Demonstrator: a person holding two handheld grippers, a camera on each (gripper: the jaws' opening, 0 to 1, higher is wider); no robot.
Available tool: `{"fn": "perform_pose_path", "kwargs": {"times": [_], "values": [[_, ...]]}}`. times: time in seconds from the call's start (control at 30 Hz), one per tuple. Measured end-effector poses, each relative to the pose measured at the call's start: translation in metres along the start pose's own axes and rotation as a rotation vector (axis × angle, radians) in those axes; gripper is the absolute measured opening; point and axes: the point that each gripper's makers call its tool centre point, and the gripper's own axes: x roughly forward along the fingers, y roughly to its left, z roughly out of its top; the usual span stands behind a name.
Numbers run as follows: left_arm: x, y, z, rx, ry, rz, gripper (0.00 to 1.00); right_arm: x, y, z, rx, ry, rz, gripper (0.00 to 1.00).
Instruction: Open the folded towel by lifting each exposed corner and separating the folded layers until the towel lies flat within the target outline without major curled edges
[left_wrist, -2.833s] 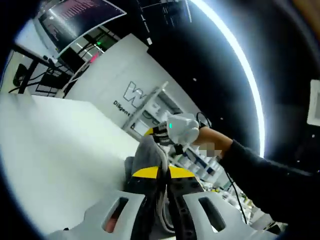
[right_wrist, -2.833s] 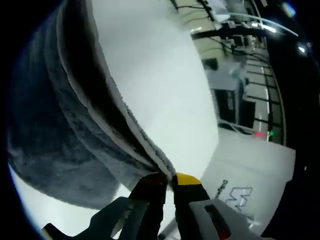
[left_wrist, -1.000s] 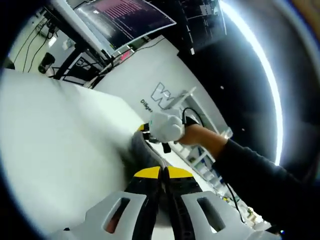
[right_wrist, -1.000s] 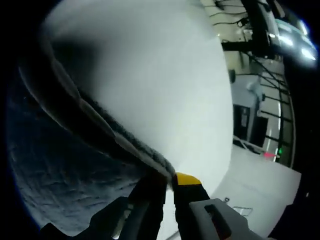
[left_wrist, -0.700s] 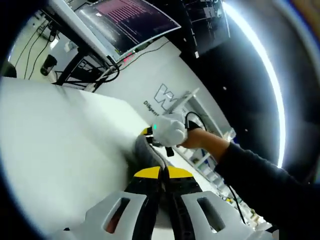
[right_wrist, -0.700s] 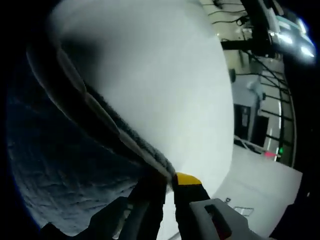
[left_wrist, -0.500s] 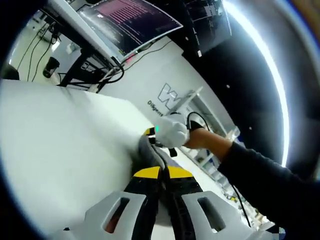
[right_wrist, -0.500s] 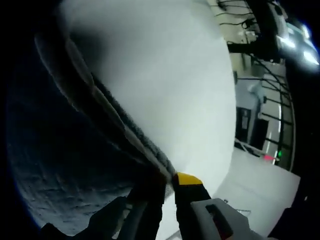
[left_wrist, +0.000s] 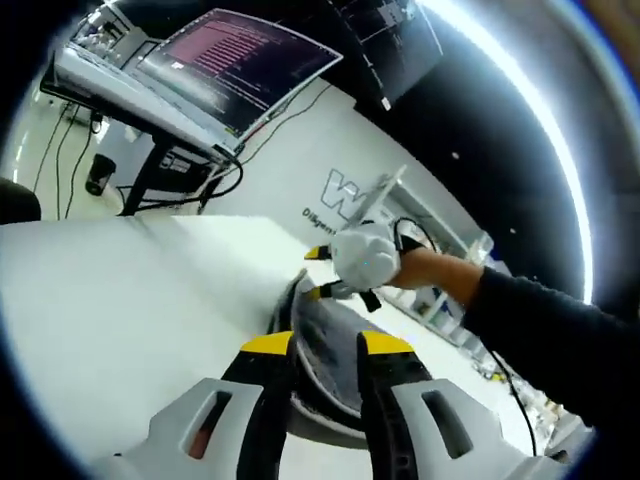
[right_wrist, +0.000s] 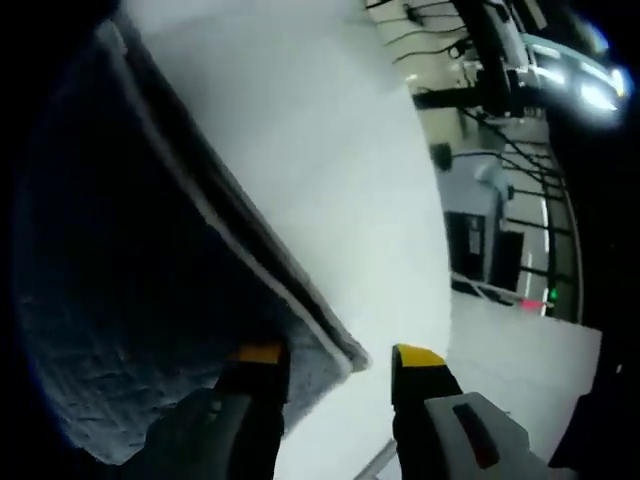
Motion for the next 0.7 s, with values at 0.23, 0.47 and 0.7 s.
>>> {"fn": "perform_pose_path", "kwargs": {"times": [0.23,0.47,0.7], "values": [[0.003,-0.005,-0.012,0.022,0.049,-0.024,0.29,-0.016,-0.020,-0.004,0.102,-0.026,-0.054,0.82],[0.006,-0.009,-0.016,-0.001,0.066,-0.038,0.50,-0.031,-0.033,-0.012,0.156,-0.016,-0.083,1.00],[0.009,-0.012,-0.020,0.004,0.084,-0.046,0.58,-0.045,-0.032,-0.016,0.167,-0.021,-0.095,0.99]]}}
